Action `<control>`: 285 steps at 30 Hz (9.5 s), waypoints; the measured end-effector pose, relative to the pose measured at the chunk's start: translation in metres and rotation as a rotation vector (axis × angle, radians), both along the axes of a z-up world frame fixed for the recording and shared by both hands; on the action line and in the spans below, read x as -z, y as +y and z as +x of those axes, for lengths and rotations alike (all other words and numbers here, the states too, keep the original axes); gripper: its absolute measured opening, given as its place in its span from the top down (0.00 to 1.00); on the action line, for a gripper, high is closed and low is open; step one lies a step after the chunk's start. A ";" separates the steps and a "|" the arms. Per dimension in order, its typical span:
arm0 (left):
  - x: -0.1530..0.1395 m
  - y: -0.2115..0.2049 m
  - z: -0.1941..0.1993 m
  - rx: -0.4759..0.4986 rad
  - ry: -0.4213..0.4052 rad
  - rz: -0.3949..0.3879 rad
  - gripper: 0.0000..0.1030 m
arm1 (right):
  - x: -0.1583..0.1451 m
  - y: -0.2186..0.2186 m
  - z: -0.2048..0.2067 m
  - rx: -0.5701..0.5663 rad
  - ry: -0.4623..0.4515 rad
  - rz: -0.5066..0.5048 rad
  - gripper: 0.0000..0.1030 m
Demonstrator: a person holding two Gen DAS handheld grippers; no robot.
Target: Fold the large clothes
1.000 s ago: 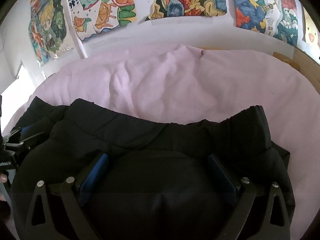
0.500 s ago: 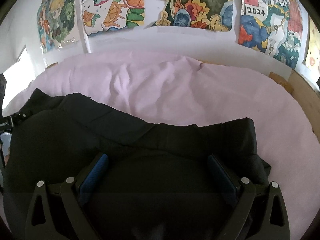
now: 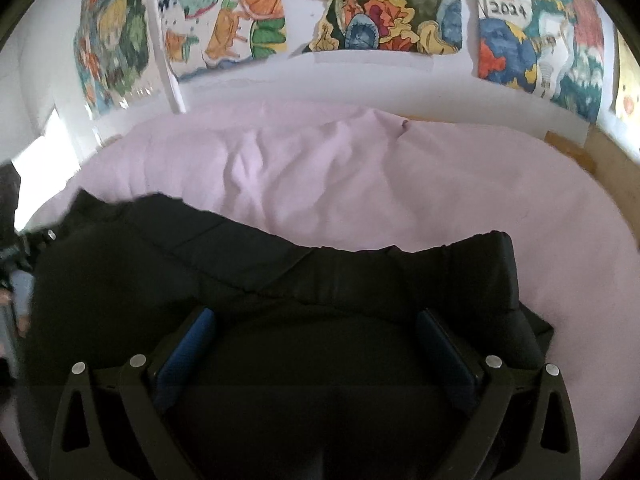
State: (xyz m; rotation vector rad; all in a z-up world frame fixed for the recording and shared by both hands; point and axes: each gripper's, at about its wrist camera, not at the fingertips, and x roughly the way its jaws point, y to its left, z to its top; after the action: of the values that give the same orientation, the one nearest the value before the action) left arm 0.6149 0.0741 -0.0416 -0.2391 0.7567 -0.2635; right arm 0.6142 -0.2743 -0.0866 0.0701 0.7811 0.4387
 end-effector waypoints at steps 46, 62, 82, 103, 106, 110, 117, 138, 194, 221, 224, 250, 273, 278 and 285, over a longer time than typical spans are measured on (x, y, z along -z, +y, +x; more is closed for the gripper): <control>-0.017 0.107 -0.091 0.065 0.111 0.040 0.01 | -0.002 -0.138 -0.061 -0.095 0.217 0.373 0.00; 0.008 0.084 -0.070 0.225 0.270 -0.070 0.01 | 0.037 -0.124 -0.050 -0.247 0.348 0.505 0.00; 0.021 0.062 -0.084 0.161 0.293 0.081 0.01 | 0.047 -0.121 -0.056 -0.250 0.330 0.493 0.00; 0.026 0.060 -0.095 0.139 0.272 0.106 0.01 | 0.040 -0.110 -0.057 -0.248 0.312 0.429 0.01; 0.026 0.062 -0.095 0.138 0.276 0.100 0.01 | 0.034 -0.108 -0.060 -0.247 0.294 0.413 0.08; 0.024 0.064 -0.094 0.135 0.279 0.077 0.01 | 0.027 -0.107 -0.064 -0.250 0.278 0.409 0.24; 0.012 0.058 -0.101 0.091 0.240 0.055 0.21 | 0.008 -0.107 -0.074 -0.239 0.227 0.397 0.51; -0.081 0.009 -0.169 0.034 0.057 0.174 0.83 | -0.066 -0.104 -0.114 -0.139 0.187 0.399 0.75; -0.091 -0.056 -0.424 -0.406 -0.220 0.357 0.02 | -0.156 -0.041 -0.374 0.295 -0.169 -0.073 0.00; -0.078 -0.105 -0.541 -0.277 -0.455 0.388 0.02 | -0.178 0.020 -0.515 0.297 -0.380 0.038 0.00; -0.079 -0.107 -0.553 -0.282 -0.501 0.406 0.02 | -0.182 0.026 -0.524 0.293 -0.409 0.031 0.00; -0.065 -0.104 -0.600 -0.271 -0.556 0.402 0.02 | -0.178 0.054 -0.572 0.249 -0.439 0.037 0.00; -0.050 -0.105 -0.591 -0.291 -0.512 0.448 0.02 | -0.166 0.061 -0.570 0.233 -0.407 0.027 0.00; -0.050 -0.106 -0.591 -0.292 -0.510 0.451 0.02 | -0.165 0.059 -0.569 0.230 -0.406 0.028 0.00; -0.049 -0.105 -0.592 -0.295 -0.511 0.450 0.02 | -0.165 0.060 -0.569 0.230 -0.406 0.029 0.00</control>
State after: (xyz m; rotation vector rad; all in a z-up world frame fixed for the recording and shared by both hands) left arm 0.0230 -0.0310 0.0075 0.1437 0.2526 0.1289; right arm 0.0447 -0.2147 0.0788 0.0930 0.3611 0.2332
